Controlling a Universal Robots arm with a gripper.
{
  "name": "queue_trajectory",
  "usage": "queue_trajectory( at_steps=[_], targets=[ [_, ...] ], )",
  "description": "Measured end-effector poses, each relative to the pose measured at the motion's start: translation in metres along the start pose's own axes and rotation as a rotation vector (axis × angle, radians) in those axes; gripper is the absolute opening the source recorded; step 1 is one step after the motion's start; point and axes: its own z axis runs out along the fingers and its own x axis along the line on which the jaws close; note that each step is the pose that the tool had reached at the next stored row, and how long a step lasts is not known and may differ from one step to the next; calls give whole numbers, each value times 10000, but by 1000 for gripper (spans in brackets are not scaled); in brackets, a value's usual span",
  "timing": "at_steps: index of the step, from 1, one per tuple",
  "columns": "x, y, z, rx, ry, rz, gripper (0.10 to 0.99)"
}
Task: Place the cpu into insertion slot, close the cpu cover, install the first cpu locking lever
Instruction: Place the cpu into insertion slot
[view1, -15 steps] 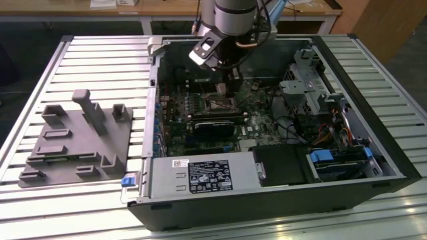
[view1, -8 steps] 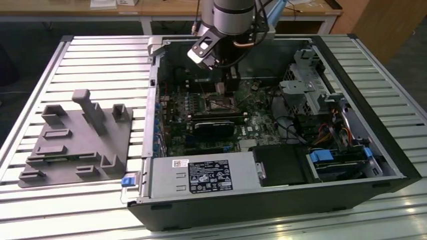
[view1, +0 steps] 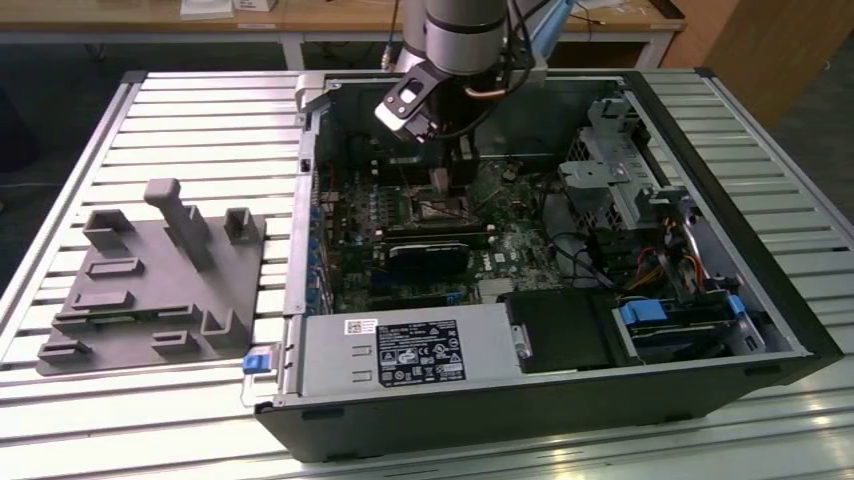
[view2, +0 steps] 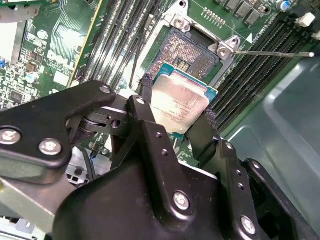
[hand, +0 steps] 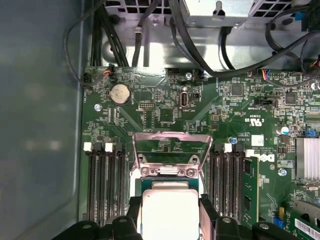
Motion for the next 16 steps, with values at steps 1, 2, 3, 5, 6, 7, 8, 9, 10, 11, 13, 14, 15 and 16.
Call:
queue_trajectory(
  at_steps=[1,2,3,5,6,7,8,9,10,11,13,14,15,16],
  targets=[
    [0,0,8,0,-51,-1,537],
    [0,0,13,2,-120,-3,537],
    [1,-1,16,2,-194,-5,537],
    [1,-1,24,1,-327,-11,537],
    [1,-1,32,1,-343,-11,537],
    [1,-1,43,1,-344,-12,537],
    [1,-2,56,1,-344,-12,537],
    [1,-4,67,1,-345,-11,537],
    [1,-9,76,0,-345,-13,537],
    [1,-16,82,-3,-344,-34,537],
    [1,-33,95,-25,-342,-83,537],
    [1,-43,104,-48,-342,-102,537],
    [1,-54,113,-76,-341,-119,537],
    [1,-65,123,-104,-341,-135,537]
  ],
)
